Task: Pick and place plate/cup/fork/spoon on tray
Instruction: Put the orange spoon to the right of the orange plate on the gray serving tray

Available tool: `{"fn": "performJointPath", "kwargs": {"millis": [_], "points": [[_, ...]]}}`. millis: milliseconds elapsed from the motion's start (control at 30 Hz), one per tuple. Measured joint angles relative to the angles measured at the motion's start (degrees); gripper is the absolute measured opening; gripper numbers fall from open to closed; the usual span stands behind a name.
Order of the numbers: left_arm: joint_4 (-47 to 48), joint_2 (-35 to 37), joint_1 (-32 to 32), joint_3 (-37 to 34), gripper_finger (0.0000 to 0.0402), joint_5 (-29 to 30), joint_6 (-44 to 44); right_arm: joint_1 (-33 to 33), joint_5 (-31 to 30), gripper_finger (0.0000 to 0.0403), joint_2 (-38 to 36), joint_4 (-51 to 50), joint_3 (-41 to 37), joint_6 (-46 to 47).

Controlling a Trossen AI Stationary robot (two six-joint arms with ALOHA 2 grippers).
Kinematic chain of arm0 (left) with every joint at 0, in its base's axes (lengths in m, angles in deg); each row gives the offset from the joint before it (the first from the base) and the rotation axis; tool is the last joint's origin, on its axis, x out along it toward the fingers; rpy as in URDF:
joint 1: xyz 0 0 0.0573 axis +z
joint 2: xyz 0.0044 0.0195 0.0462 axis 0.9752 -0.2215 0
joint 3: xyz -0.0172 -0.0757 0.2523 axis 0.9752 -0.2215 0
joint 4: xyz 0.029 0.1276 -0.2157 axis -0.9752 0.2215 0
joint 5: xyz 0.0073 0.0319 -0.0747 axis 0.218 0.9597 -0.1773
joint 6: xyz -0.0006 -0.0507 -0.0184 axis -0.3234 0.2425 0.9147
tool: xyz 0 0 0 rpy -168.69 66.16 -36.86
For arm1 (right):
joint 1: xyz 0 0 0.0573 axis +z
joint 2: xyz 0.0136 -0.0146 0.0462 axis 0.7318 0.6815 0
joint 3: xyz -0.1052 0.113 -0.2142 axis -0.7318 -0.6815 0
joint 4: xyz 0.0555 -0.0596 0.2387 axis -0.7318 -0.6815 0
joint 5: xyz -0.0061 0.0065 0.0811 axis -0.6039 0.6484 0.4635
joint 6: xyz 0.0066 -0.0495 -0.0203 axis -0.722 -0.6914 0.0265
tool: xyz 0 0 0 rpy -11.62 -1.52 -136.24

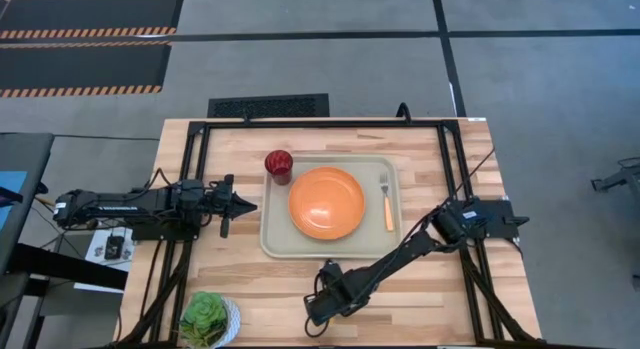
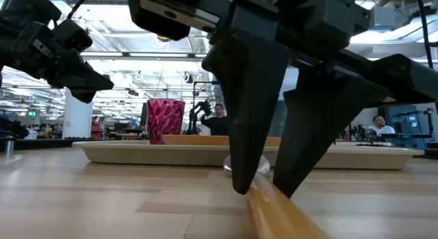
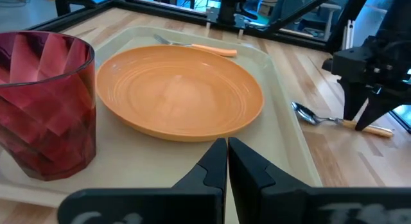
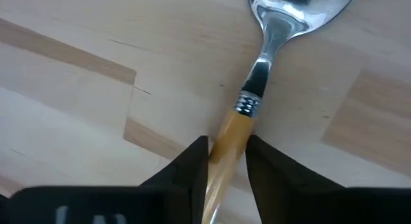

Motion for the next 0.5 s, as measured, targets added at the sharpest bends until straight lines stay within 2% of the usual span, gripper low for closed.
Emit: {"fn": "performJointPath", "kwargs": {"millis": [200, 333, 500], "points": [[0.0, 0.0, 0.0, 0.0, 0.0, -0.3, 0.4, -0.3, -1.7, 0.0089, 0.2, 0.1, 0.0, -5.4], [-0.4, 0.0, 0.0, 0.0, 0.0, -2.6, 1.8, -0.6, -3.6, 0.0063, -0.1, 0.4, -0.1, -13.0], [-1.3, 0.0, 0.0, 0.0, 0.0013, -9.5, 6.9, -1.8, -5.1, 0.0055, -0.7, 0.1, 0.1, -20.9]]}}
